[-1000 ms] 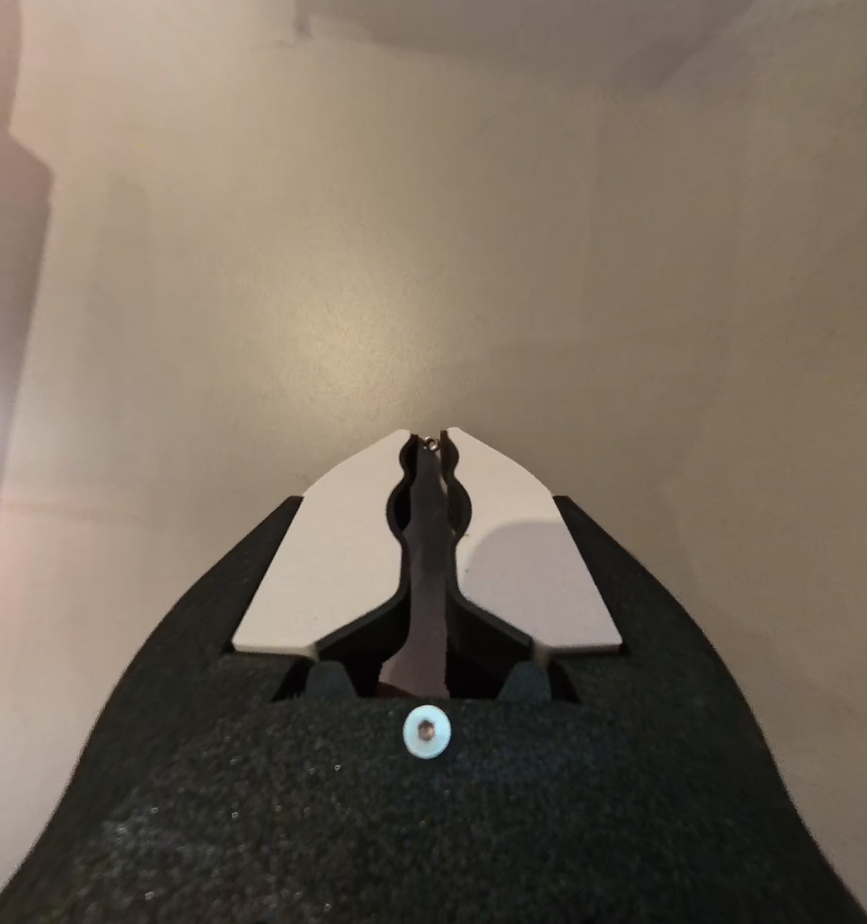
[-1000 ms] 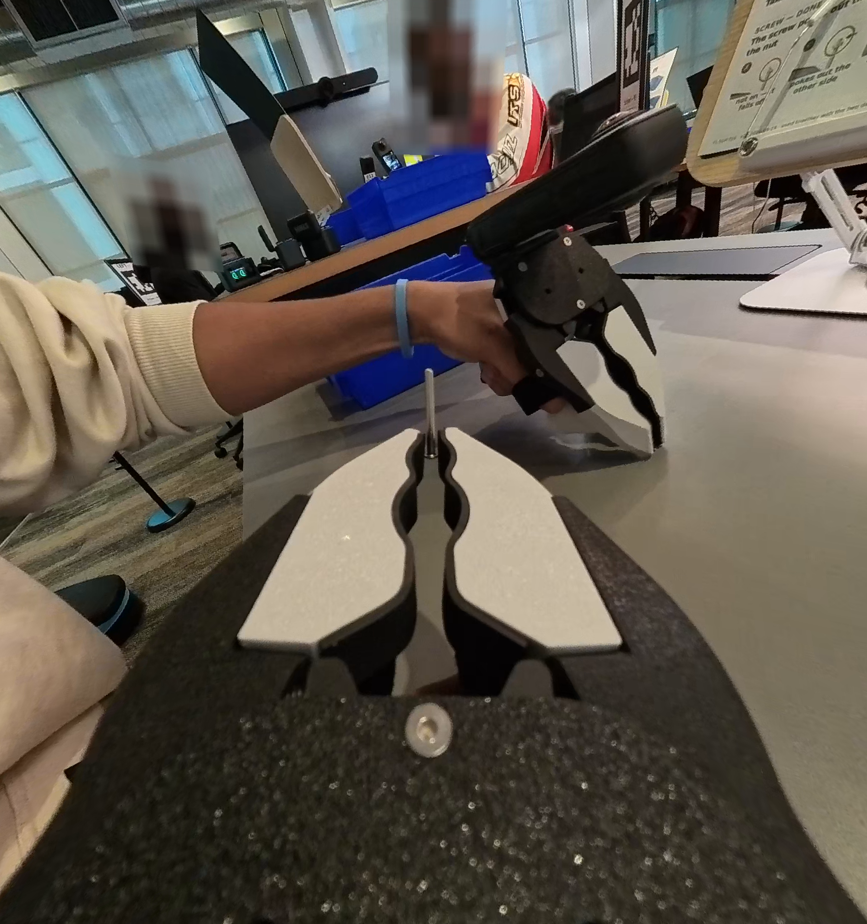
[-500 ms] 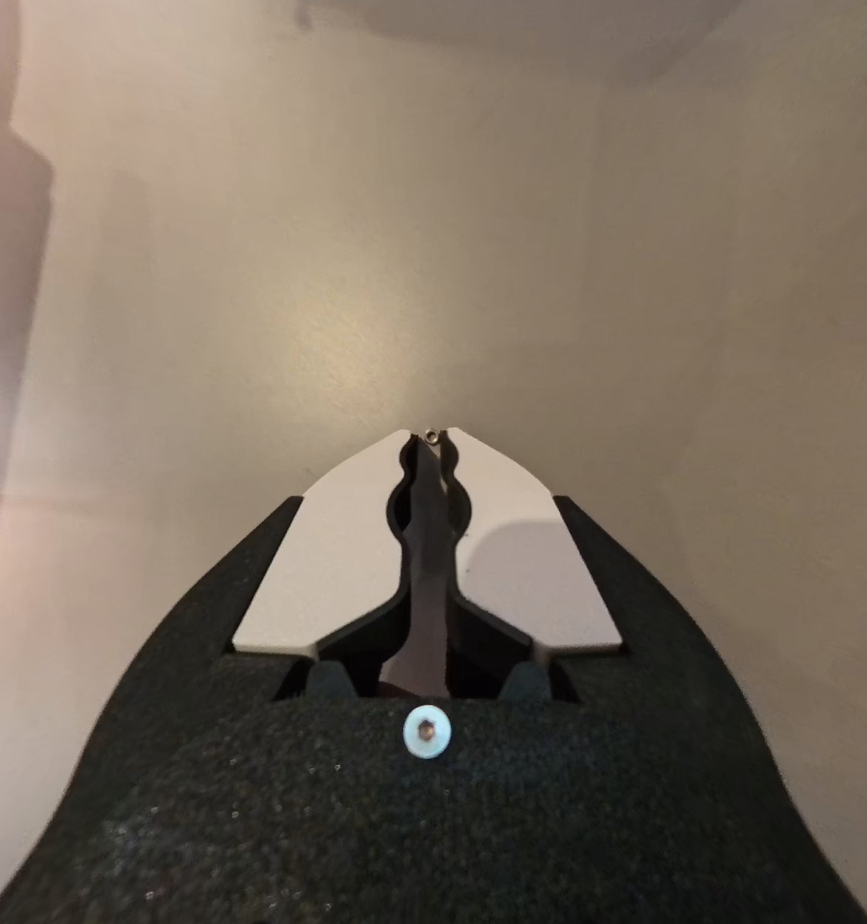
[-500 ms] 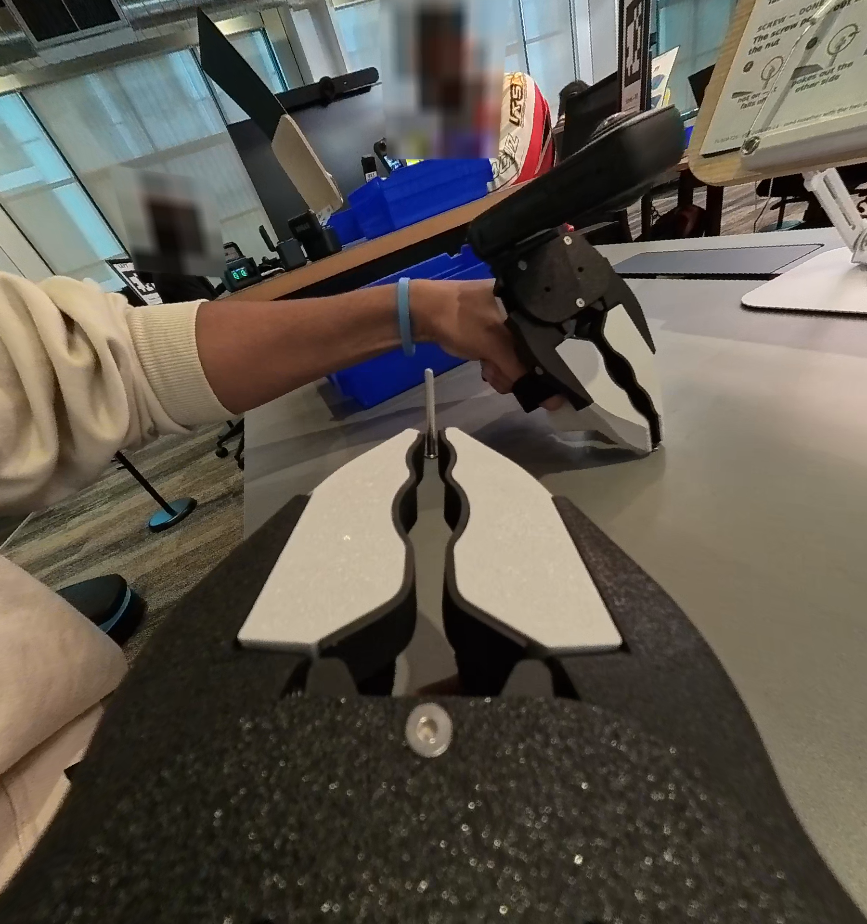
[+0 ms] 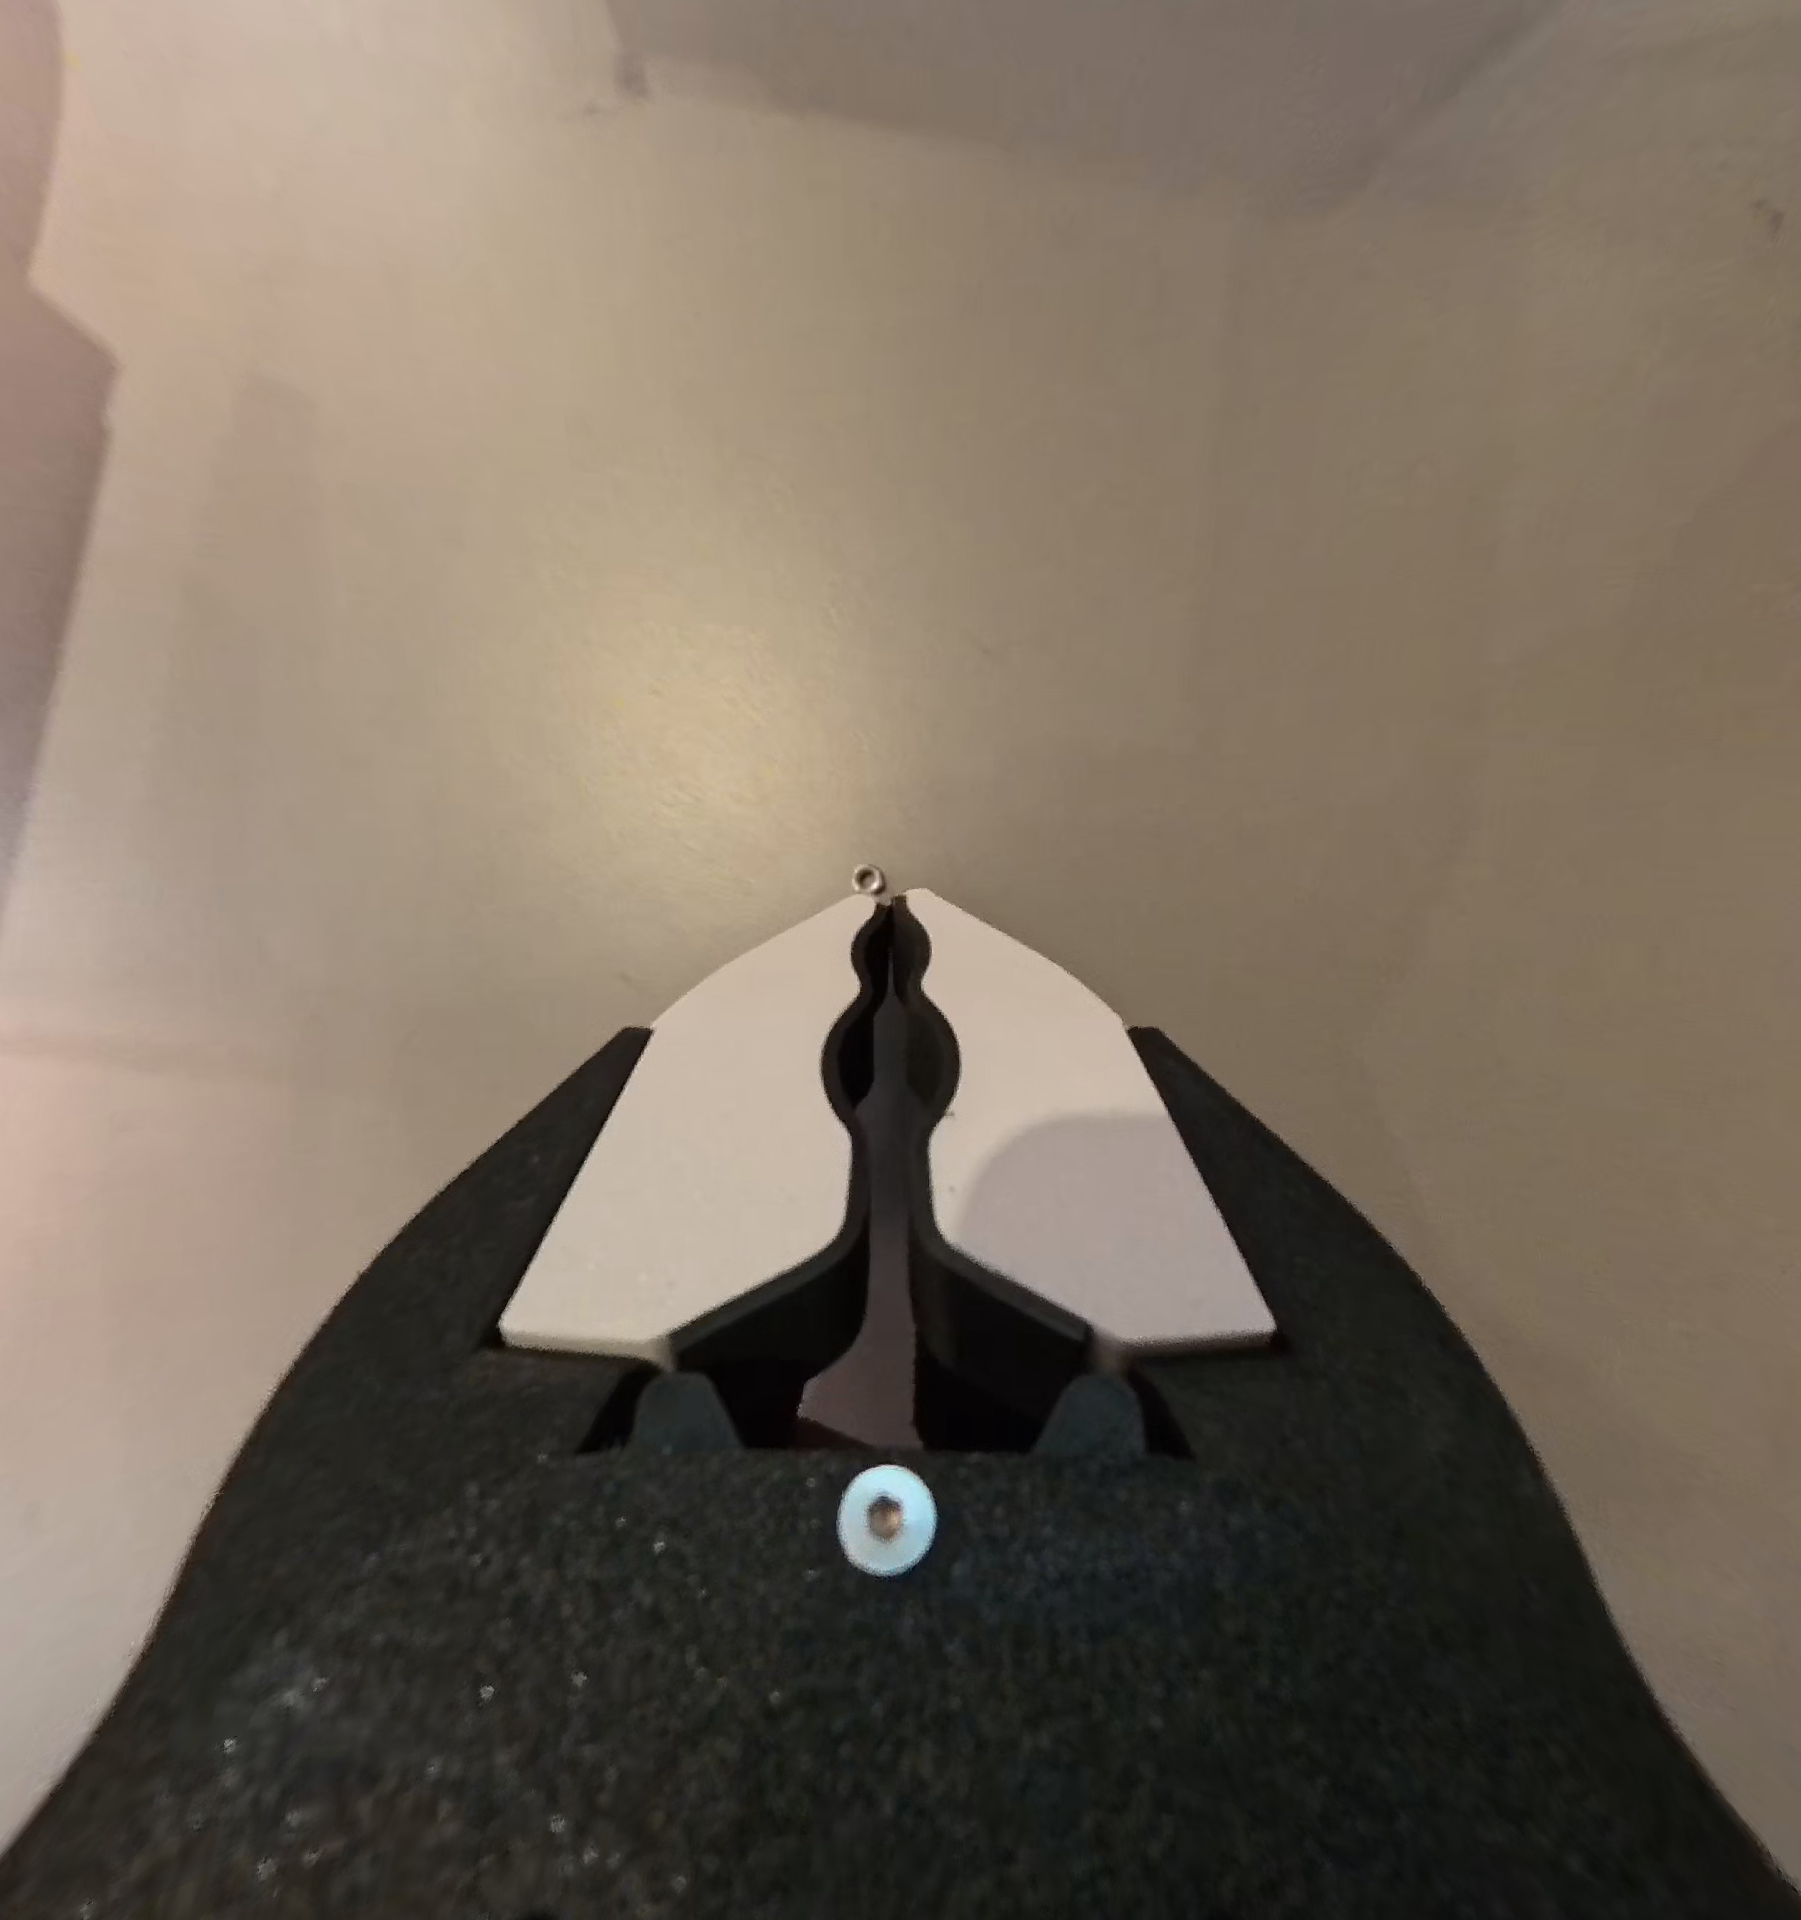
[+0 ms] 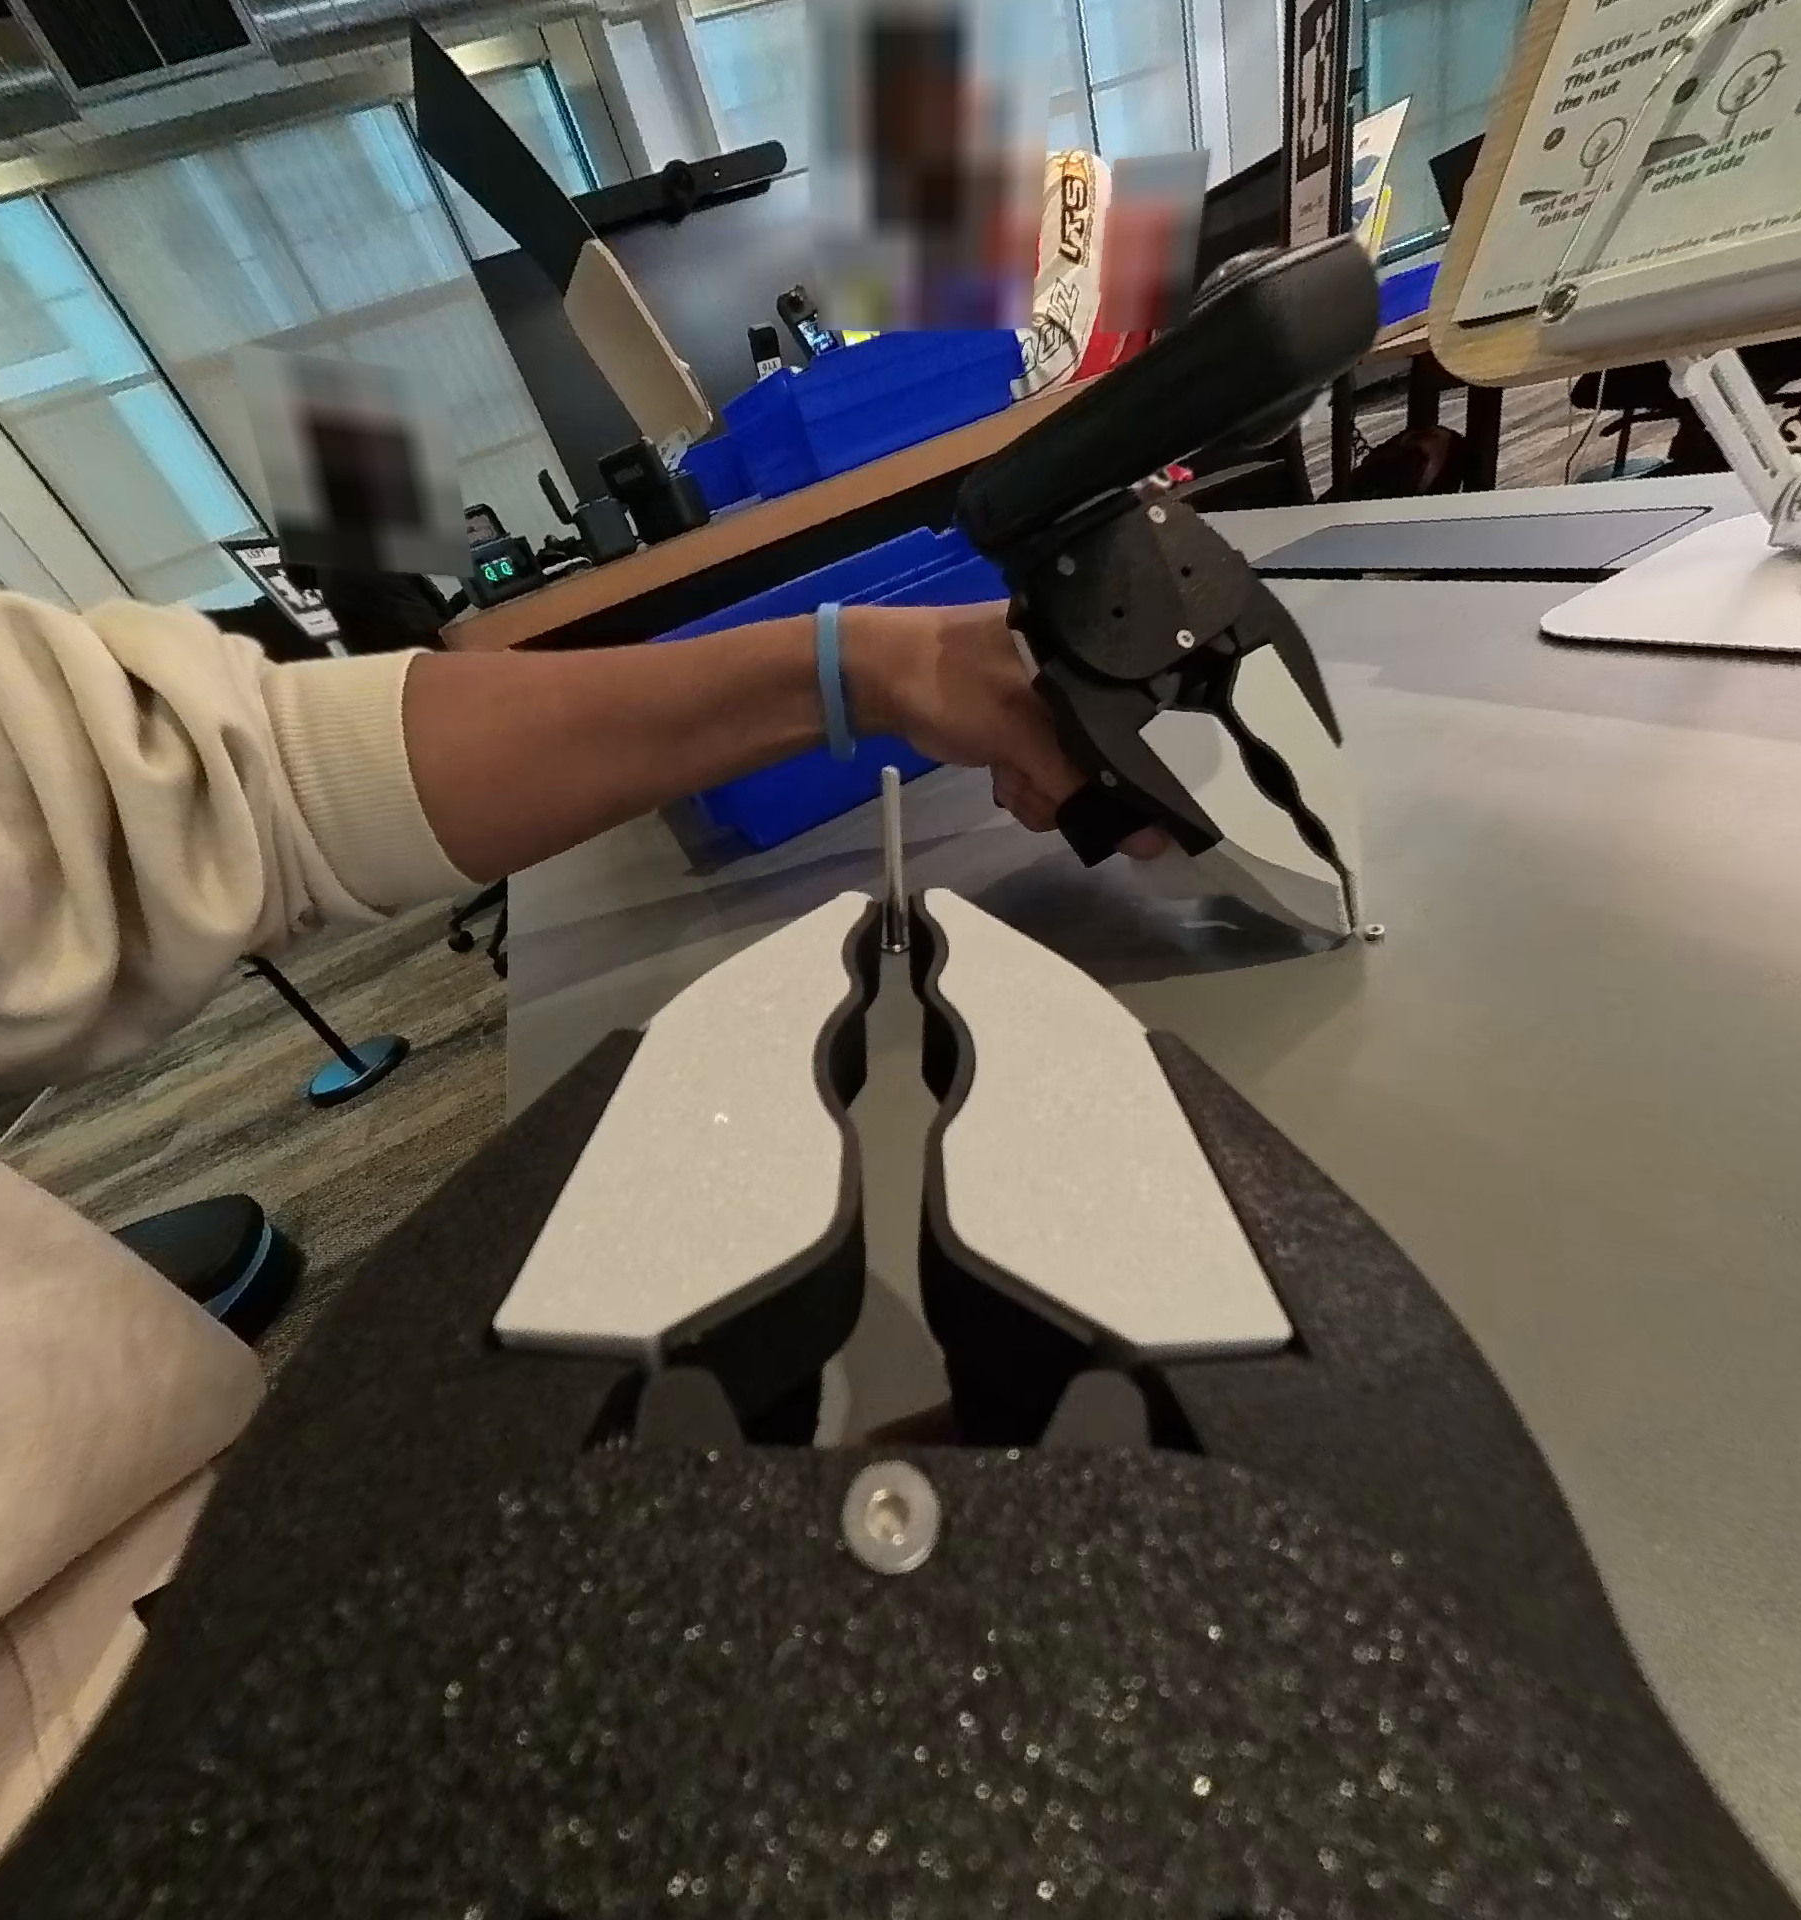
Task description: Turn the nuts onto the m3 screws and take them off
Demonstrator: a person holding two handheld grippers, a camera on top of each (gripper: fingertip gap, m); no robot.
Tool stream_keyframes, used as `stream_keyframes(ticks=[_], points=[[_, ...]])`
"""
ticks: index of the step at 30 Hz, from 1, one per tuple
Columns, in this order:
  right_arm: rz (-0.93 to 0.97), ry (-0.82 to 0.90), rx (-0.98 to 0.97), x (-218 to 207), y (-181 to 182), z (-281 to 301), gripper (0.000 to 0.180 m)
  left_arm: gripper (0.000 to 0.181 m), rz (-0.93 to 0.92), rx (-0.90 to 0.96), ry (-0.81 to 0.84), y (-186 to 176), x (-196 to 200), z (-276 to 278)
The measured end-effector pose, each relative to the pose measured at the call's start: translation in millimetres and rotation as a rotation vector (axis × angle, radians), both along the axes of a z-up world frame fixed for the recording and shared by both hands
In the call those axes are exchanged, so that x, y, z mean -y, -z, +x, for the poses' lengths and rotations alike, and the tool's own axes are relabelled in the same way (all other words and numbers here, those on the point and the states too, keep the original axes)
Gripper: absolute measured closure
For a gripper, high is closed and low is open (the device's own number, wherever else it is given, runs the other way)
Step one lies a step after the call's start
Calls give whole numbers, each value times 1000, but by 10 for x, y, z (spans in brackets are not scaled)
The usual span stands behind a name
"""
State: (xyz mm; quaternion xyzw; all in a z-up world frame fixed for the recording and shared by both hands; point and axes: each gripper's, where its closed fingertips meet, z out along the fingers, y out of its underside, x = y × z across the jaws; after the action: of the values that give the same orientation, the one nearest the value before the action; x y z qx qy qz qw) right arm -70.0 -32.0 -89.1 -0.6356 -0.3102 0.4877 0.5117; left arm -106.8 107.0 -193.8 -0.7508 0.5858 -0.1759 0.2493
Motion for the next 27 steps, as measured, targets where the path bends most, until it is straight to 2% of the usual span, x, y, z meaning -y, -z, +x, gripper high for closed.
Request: stream_keyframes(ticks=[2, 4, 9, 14, 23, 27], points=[[0, 0, 0, 0, 0, 2, 175, 180, 7, 6, -7, -11, 4, -4], [0, 0, 1, 0, 1, 3, 175, 171, 16, 9, -16, -18, -9, -1], [0, 0, 0, 1, 1, 6, 175, 168, 25, 2, -24, 0, -79, 31], [1, -2, 0, 4, 1, 8, 175, 175, 20, -4, -10, 6, -78, 48], [0, -2, -1, 1, 2, 11, 175, 176, 9, 14, -5, 4, -28, 30], [-1, -2, -1, -1, 1, 14, 175, 176, 26, 96, -19, -143, 90, 1]])
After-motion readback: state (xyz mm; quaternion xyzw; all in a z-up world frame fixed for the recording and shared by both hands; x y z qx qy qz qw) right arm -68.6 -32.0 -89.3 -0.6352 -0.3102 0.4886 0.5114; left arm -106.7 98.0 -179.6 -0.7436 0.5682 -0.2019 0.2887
